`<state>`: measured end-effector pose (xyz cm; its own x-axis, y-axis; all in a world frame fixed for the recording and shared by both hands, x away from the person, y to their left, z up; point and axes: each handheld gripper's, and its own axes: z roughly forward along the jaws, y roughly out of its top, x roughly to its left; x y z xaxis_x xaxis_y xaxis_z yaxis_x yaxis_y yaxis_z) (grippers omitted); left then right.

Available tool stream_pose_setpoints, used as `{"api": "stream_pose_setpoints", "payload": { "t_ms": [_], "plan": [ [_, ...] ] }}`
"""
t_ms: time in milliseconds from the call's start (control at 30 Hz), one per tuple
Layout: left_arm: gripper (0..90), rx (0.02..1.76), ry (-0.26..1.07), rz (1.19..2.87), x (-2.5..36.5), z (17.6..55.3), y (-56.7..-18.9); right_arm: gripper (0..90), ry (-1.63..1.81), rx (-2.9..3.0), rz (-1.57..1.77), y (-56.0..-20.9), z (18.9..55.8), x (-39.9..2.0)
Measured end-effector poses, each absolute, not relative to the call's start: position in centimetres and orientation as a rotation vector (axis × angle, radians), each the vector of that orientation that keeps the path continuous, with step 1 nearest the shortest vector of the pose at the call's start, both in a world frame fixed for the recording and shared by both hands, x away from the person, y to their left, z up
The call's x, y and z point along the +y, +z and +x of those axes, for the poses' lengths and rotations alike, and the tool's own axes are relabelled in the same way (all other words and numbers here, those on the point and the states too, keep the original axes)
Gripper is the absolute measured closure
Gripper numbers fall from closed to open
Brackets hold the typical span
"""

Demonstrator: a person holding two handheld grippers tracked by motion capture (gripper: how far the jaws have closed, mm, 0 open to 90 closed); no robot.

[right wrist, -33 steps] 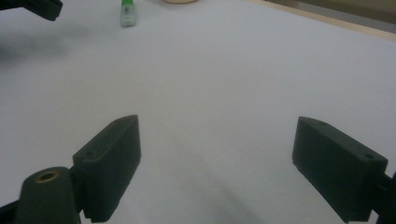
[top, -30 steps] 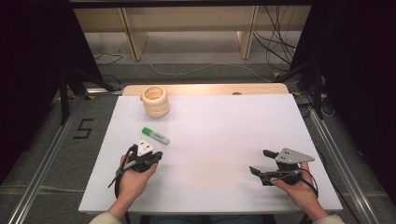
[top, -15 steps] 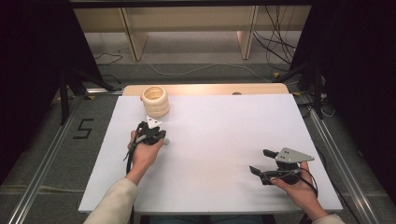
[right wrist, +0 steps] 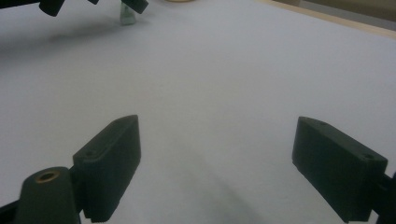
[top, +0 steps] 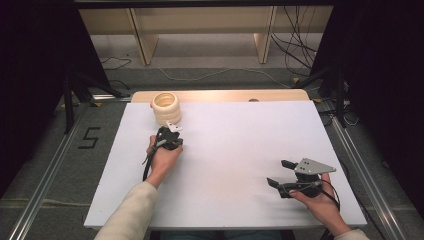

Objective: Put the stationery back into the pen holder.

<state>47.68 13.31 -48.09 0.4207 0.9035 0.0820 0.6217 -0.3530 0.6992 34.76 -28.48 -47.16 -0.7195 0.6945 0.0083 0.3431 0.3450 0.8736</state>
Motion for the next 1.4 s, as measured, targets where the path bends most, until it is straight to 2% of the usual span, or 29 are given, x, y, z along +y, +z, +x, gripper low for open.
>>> {"api": "stream_pose_setpoints", "payload": {
  "t_ms": [733, 1100, 1400],
  "plan": [
    [89.7, 1.329, 0.606, 2.155, 13.0, 47.8, -48.5, 16.2, 1.326, 2.254, 0.911, -47.2, 34.8, -28.5],
    [89.8, 1.355, 0.576, 2.222, 13.9, 46.2, -48.0, 16.2, 1.336, 2.249, 0.911, -47.2, 34.7, -28.4],
    [89.8, 1.38, 0.515, 2.295, 16.1, 44.3, -47.5, 16.2, 1.337, 2.249, 0.906, -47.2, 34.7, -28.5]
  ]
}}
